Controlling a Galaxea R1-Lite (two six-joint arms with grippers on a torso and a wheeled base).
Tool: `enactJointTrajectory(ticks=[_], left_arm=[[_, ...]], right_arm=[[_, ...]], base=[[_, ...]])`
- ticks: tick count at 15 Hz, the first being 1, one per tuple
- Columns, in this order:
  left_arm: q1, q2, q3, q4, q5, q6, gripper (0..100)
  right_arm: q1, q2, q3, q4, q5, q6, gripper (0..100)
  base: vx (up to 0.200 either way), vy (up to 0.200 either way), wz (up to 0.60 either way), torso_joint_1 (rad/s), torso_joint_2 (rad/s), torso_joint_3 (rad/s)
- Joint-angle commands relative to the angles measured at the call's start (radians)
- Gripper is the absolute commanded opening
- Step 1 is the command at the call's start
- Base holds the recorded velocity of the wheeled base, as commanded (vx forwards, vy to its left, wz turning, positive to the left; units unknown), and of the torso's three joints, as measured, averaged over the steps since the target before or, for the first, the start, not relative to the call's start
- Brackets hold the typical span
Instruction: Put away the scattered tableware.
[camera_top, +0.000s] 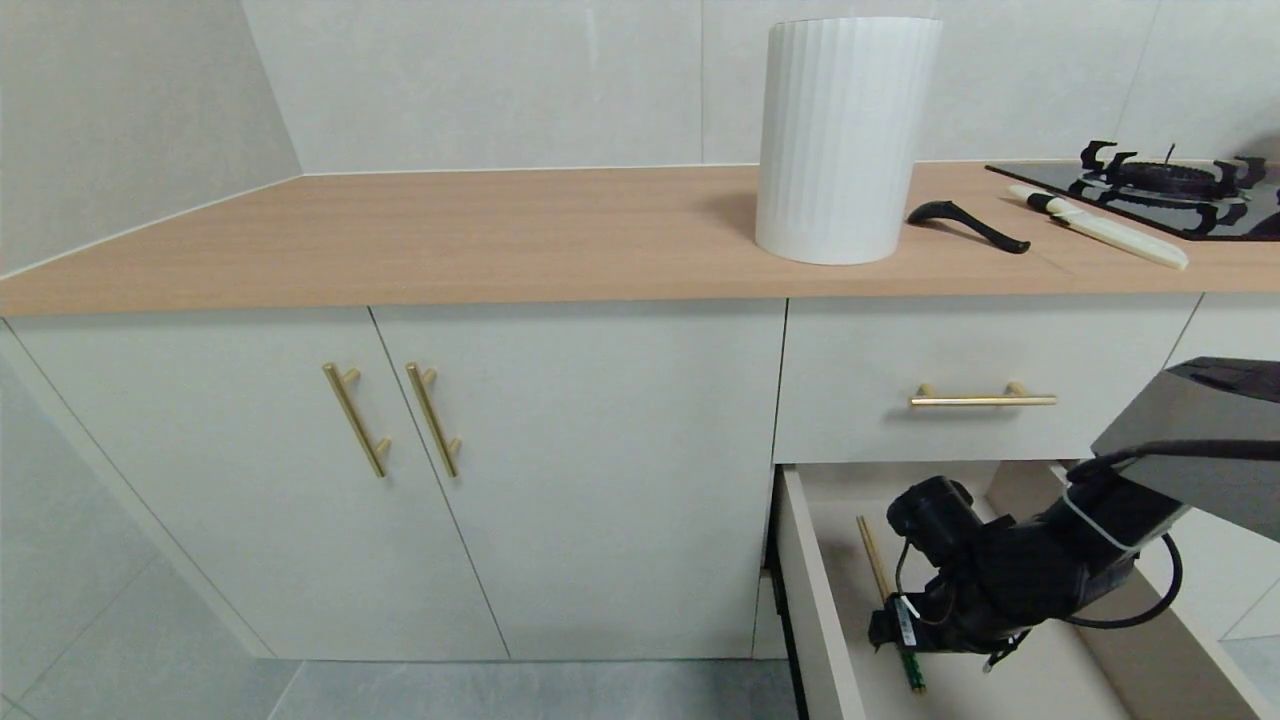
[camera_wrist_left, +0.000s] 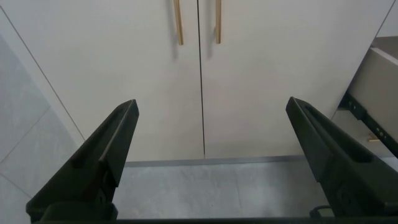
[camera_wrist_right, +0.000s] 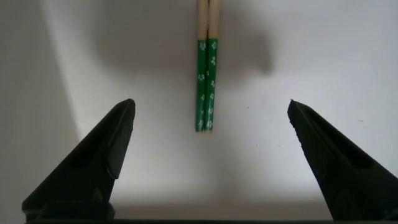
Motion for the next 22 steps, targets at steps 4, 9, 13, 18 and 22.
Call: enactJointTrajectory(ticks=[4,9,13,18,22], left_arm=[[0.000,0.000,0.000,-0.001,0.000,0.000,100],[0.000,0.000,0.000,-0.001,0.000,0.000,100],[0.000,0.000,0.000,-0.001,0.000,0.000,100],[0.000,0.000,0.000,-0.001,0.000,0.000,100],[0.000,0.000,0.000,-0.001,0.000,0.000,100]], right_arm=[[-0.163,-0.346,0.047,0.006,0.004,-0.127,100],[-0.316,-0.566,0.002,0.141,0.093,-0.246,100],[-0.323,-0.629,-0.001,0.164,0.127,-0.261,100],[-0.326,-0.661,-0.001,0.164,0.153,-0.261,100],[-0.339,-0.662,-0.002,0.162,0.167,-0.261,100]], base=[[0.000,0.000,0.00,0.000,0.00,0.000],[0.000,0.000,0.00,0.000,0.00,0.000],[0.000,0.000,0.00,0.004,-0.04,-0.041],[0.000,0.000,0.00,0.044,-0.35,-0.329],[0.000,0.000,0.00,0.117,-0.49,-0.333]])
